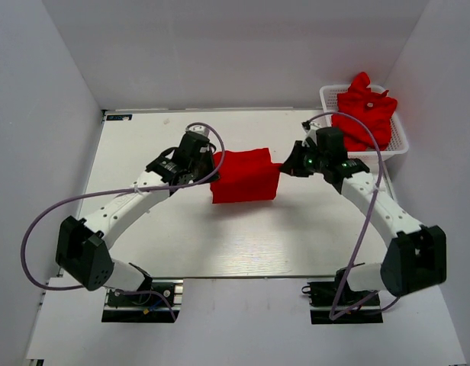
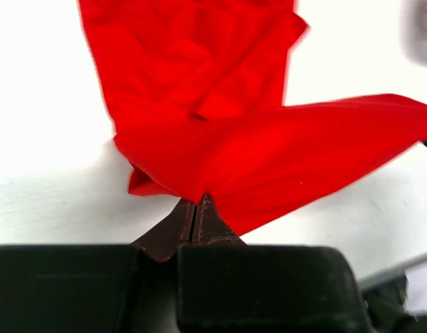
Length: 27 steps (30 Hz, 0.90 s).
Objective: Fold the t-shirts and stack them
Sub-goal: Fold the long partially folded tshirt into a neat square
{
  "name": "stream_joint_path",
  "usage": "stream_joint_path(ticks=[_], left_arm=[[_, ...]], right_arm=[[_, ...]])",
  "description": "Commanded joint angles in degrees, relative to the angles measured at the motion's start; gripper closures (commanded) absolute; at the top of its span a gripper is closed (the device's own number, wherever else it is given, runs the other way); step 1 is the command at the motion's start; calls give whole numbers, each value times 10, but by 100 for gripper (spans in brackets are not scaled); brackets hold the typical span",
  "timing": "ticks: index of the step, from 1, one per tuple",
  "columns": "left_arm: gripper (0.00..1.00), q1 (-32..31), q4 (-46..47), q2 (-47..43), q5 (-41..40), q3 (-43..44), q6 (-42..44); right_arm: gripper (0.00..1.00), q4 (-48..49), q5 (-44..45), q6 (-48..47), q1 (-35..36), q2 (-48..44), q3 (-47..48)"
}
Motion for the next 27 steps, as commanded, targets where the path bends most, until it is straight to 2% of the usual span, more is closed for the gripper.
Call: stream_joint_path(ticks=[1,6,12,27], left_arm=[[99,20,-12,27,-74,37,-4],[100,46,-23,90,-79,88,-4],[100,81,2,126,-49,93,-4],[100,135,83,237,42,136,25]], right_arm=[[100,18,32,-22,-7,39,56],[100,6,65,-37,-8,111,128],[100,-2,61,-44,-8,198,190],[100,11,90,-35,-12,328,301]])
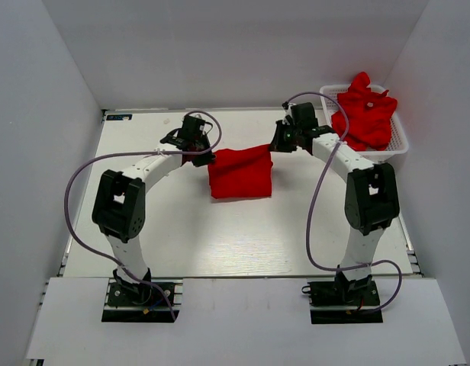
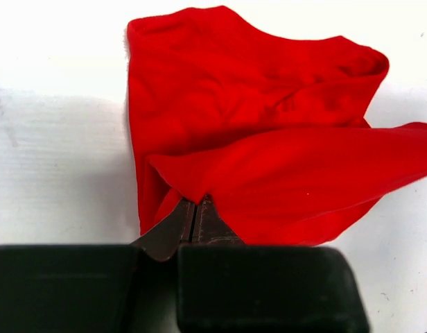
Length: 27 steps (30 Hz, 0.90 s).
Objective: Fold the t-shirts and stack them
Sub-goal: Fold the long partially folded tshirt into a neat square
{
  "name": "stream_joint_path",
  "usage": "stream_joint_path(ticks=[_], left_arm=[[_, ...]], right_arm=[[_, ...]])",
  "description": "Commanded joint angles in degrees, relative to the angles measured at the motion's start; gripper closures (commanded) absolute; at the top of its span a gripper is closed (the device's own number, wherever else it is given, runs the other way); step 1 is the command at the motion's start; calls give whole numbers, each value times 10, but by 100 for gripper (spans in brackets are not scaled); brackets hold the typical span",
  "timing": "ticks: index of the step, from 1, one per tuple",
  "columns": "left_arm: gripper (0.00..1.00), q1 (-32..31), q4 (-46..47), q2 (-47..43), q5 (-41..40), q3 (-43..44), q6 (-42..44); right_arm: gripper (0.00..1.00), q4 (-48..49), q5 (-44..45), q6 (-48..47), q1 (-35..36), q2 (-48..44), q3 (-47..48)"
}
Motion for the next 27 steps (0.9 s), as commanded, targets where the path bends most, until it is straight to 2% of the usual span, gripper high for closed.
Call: stream_joint_path(ticks=[1,6,9,10,11,12,13,14,16,17,18,21,23,25,27], left_arm=[[100,19,20,-3,0,18,25],[96,30,26,46,25,58,37],[82,43,19,91,38,109,48],[60,43,19,103,38,120,48],[46,48,19,123,43,129,48],[36,55,19,132,38,139,48],[9,60,30,141,38,166,48],[0,75,25,163,32,187,48],[0,91,-4,187,18,276,48],[0,96,-17,196,11,302,54],[0,105,-27,213,25,355,62],[0,105,-33,213,62,382,94],[0,105,-19,184,84,358,112],[0,100,12,158,118,292,132],[0,88,50,121,144,228,152]], right_arm=[[100,14,43,-5,-12,32,49],[100,6,43,13,-15,83,91],[100,8,40,29,-14,113,117],[100,9,40,30,-13,120,134],[100,7,41,43,-15,144,142],[97,8,39,47,-16,152,167],[94,20,35,58,-17,159,191],[77,29,31,64,-21,182,204],[45,36,16,70,-28,208,268],[10,23,11,74,-31,229,294],[10,17,-9,68,-38,234,353],[10,2,-5,58,-45,208,349],[10,24,0,51,-43,181,279],[10,37,-16,33,-42,124,191],[10,57,-47,19,-41,80,154]])
